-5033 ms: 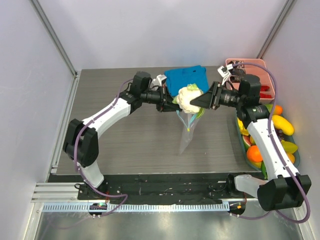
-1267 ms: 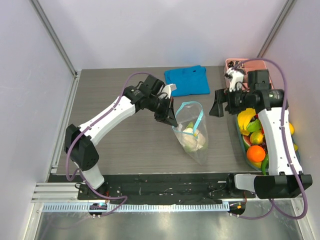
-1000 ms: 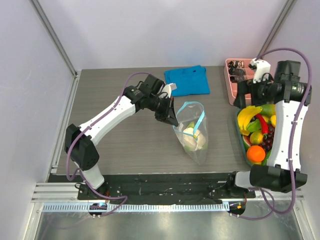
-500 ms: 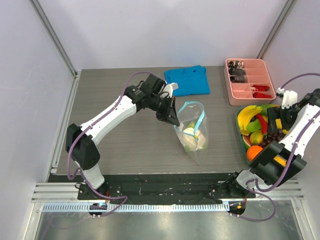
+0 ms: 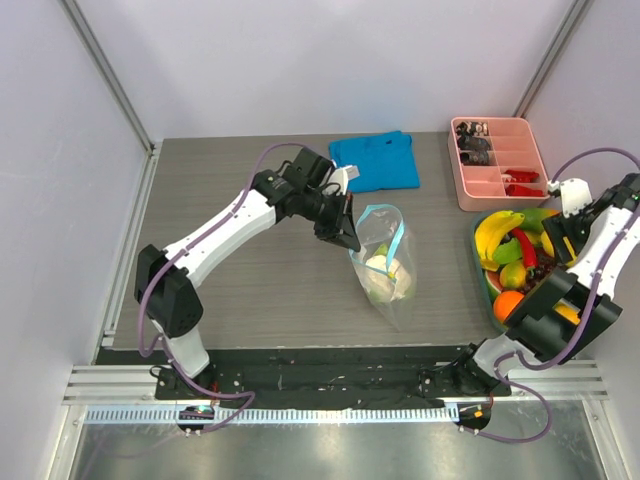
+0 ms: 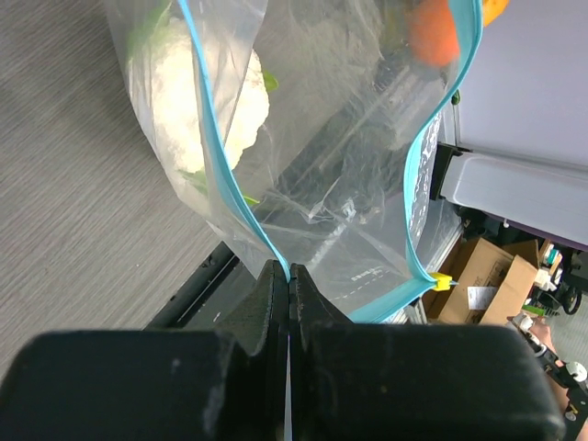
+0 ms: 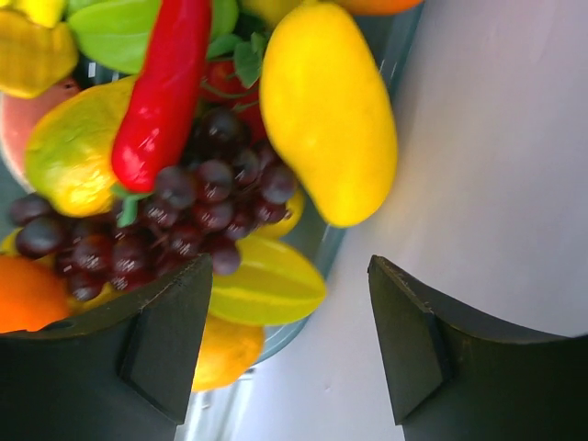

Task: Place the food in the zip-top bag and seal the zipper
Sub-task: Pick up the fake fruit from the bin.

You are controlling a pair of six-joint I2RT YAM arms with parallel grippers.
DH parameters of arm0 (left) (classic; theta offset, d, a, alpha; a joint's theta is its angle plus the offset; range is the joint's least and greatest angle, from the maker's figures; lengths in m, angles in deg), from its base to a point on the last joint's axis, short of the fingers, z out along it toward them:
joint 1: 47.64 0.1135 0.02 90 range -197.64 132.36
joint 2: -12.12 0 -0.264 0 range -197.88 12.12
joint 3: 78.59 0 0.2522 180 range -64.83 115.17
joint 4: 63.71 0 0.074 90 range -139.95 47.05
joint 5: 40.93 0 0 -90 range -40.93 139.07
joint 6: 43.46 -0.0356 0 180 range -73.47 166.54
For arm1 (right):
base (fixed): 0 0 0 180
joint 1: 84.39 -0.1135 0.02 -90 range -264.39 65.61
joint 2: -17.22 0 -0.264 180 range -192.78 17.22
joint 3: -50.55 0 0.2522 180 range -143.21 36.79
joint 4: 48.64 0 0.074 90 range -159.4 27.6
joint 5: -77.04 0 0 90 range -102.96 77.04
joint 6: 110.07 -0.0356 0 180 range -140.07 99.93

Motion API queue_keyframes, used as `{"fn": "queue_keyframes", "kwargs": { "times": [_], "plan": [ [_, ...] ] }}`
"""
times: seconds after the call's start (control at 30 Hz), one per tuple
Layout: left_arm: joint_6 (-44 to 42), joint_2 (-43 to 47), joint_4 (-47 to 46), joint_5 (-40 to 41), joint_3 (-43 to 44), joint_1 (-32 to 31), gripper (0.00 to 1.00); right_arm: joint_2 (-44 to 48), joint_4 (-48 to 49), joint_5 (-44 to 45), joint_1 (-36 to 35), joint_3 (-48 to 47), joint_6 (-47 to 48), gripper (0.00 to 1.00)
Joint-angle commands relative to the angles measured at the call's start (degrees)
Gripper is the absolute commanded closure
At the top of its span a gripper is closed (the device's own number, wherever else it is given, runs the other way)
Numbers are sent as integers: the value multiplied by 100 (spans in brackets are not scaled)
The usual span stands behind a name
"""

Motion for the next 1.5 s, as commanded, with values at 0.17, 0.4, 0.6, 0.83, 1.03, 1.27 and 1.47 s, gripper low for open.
{"fn": "queue_keyframes", "kwargs": {
  "times": [0.17,0.4,0.6,0.83,1.03,1.27,1.47],
  "plan": [
    [-144,-56,-95,-185,237,-25,100,-168,1515,665,-529,567,461,28],
    [-187,-48,-69,-184,254,-25,100,-238,2132,964,-802,867,549,28],
    [-196,-56,-69,-193,228,-16,100,-510,2229,1263,-802,875,689,25],
    [-205,-83,-69,-220,254,-16,100,-730,2212,1307,-828,902,803,19],
    [-205,-109,-69,-237,254,-16,100,-914,2221,1395,-854,920,777,19],
    [-232,-92,-51,-220,280,-16,100,-854,2045,1325,-881,876,698,42],
    [-258,-74,-60,-220,324,-16,100,-423,1483,949,-968,639,505,58]
  ]
}}
